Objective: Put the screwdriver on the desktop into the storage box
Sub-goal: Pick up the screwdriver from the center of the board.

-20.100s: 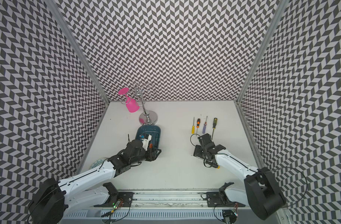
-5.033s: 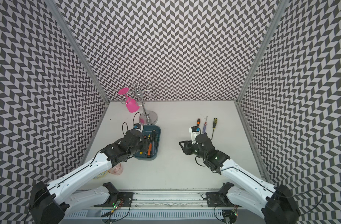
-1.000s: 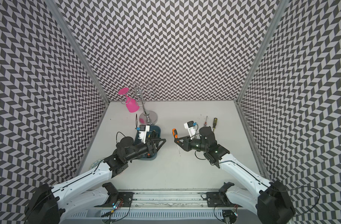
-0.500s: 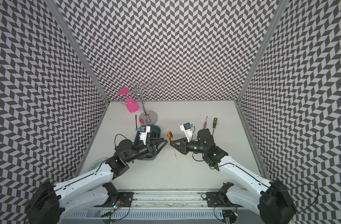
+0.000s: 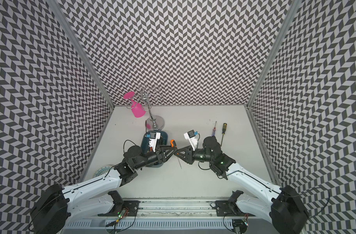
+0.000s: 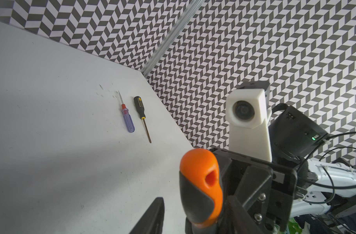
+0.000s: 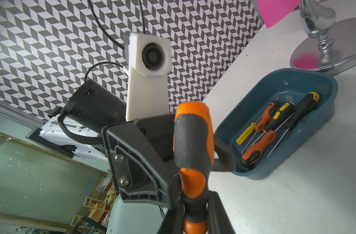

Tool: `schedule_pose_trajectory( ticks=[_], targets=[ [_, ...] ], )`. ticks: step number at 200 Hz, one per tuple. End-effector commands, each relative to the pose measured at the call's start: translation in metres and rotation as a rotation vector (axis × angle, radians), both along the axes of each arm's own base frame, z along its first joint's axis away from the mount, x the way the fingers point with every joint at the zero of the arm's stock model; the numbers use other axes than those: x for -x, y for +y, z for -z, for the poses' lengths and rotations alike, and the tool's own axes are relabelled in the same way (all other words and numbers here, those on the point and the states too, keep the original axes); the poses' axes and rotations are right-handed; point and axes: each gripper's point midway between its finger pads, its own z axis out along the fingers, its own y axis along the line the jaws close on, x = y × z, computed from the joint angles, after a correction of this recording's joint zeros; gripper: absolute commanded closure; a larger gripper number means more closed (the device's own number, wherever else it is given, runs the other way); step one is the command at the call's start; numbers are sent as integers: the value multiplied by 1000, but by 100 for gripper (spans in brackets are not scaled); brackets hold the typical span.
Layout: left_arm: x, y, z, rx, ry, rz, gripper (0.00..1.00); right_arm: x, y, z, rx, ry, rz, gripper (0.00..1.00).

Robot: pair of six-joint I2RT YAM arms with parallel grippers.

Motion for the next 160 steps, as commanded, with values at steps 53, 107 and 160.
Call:
schedule_pose_trajectory(
  ticks=[53,107,160],
  targets=[
    [5,-4,-12,27,-34,31,81,7,9,-5,-39,-40,-45,88],
    [5,-4,-11,5,-32,29,100,7,7,2,-15,-35,-34,67],
    [-5,9,-9,-102,-36,-47,100,4,-2,11,46,-57,15,63]
  ],
)
